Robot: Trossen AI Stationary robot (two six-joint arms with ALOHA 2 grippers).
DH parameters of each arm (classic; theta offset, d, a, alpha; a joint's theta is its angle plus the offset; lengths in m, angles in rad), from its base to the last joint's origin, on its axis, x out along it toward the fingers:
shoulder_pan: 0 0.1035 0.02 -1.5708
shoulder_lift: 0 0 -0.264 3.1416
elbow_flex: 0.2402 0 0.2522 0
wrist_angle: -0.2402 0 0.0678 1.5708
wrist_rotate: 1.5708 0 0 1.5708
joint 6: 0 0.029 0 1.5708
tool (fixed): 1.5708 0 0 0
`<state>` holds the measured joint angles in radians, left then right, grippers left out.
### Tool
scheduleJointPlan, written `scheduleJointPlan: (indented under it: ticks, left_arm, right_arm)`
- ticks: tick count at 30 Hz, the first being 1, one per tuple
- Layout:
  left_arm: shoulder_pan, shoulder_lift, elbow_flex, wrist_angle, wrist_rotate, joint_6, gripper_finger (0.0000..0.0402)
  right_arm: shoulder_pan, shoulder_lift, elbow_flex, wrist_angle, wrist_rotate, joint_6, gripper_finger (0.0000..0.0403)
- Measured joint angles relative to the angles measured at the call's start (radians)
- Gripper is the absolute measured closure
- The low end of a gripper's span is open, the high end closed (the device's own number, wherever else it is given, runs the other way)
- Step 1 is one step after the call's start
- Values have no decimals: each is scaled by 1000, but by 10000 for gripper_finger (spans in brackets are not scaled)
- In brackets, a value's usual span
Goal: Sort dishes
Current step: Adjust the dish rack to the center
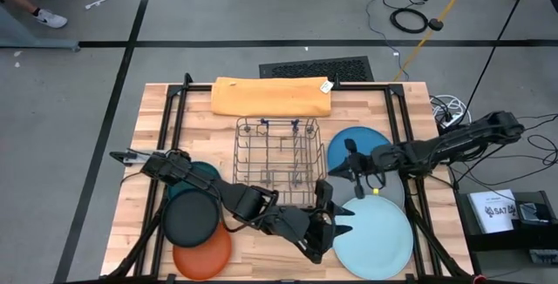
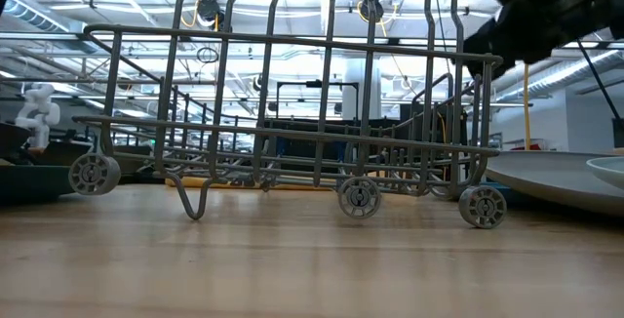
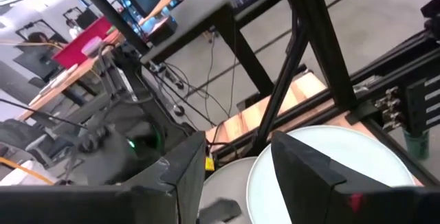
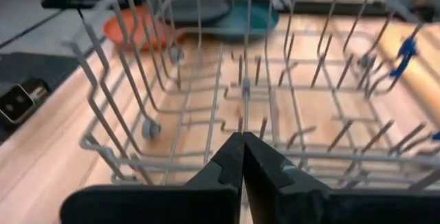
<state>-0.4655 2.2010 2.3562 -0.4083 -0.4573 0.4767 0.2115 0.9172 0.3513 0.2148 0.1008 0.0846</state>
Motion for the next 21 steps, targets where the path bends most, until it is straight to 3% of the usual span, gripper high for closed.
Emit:
scheduleJointPlan:
  ticks: [14,21]
  left_arm:
    - [-48,-1,0,-57,-27,-35,236]
    - [-67,-1,0,-85,-97,-50,236]
  right_arm:
    - [94,255,221,-22,-54,-13,400]
    - [113,264,331,-176,25,44,350]
